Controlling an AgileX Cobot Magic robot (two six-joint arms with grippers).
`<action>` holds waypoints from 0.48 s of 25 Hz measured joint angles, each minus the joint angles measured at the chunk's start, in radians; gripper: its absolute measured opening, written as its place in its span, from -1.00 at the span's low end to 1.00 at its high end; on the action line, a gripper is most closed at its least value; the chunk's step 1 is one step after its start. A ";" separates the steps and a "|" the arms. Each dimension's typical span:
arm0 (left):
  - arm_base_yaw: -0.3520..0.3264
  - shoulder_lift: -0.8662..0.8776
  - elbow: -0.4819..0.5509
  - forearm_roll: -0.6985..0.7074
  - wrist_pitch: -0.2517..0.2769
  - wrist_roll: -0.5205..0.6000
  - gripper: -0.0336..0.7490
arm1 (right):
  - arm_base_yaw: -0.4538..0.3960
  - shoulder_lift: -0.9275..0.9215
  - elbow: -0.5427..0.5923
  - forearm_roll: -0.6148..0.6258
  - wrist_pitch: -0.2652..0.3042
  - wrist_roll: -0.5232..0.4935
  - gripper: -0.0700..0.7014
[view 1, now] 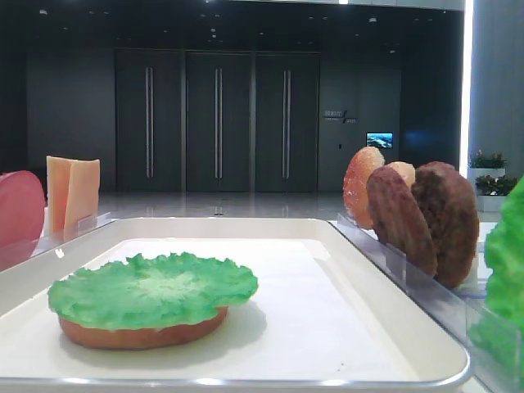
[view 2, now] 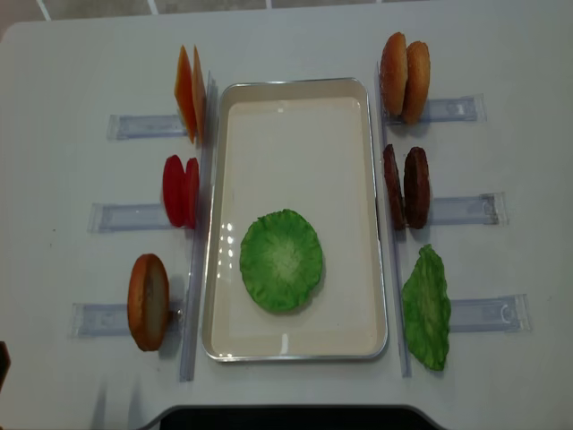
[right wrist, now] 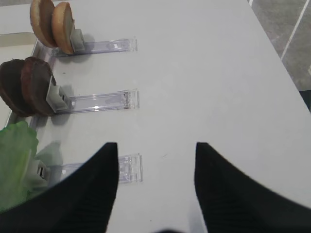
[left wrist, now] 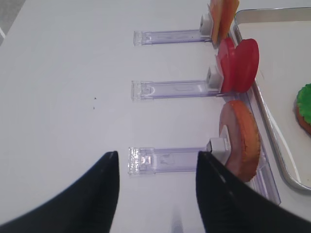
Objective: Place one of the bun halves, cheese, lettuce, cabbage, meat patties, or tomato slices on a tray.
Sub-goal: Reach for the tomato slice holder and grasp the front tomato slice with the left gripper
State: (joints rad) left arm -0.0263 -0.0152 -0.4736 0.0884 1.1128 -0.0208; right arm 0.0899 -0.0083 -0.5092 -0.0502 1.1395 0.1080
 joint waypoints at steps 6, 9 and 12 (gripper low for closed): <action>0.000 0.000 0.000 0.000 0.000 0.000 0.08 | 0.000 0.000 0.000 0.000 -0.001 0.000 0.08; 0.000 0.000 0.000 0.000 0.000 0.000 0.08 | 0.000 0.000 0.000 0.000 -0.001 0.000 0.08; 0.000 0.000 0.000 0.000 0.000 0.000 0.08 | 0.000 0.000 0.000 0.000 -0.001 0.000 0.08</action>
State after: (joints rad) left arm -0.0263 -0.0152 -0.4736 0.0884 1.1128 -0.0208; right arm 0.0899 -0.0083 -0.5092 -0.0502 1.1387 0.1080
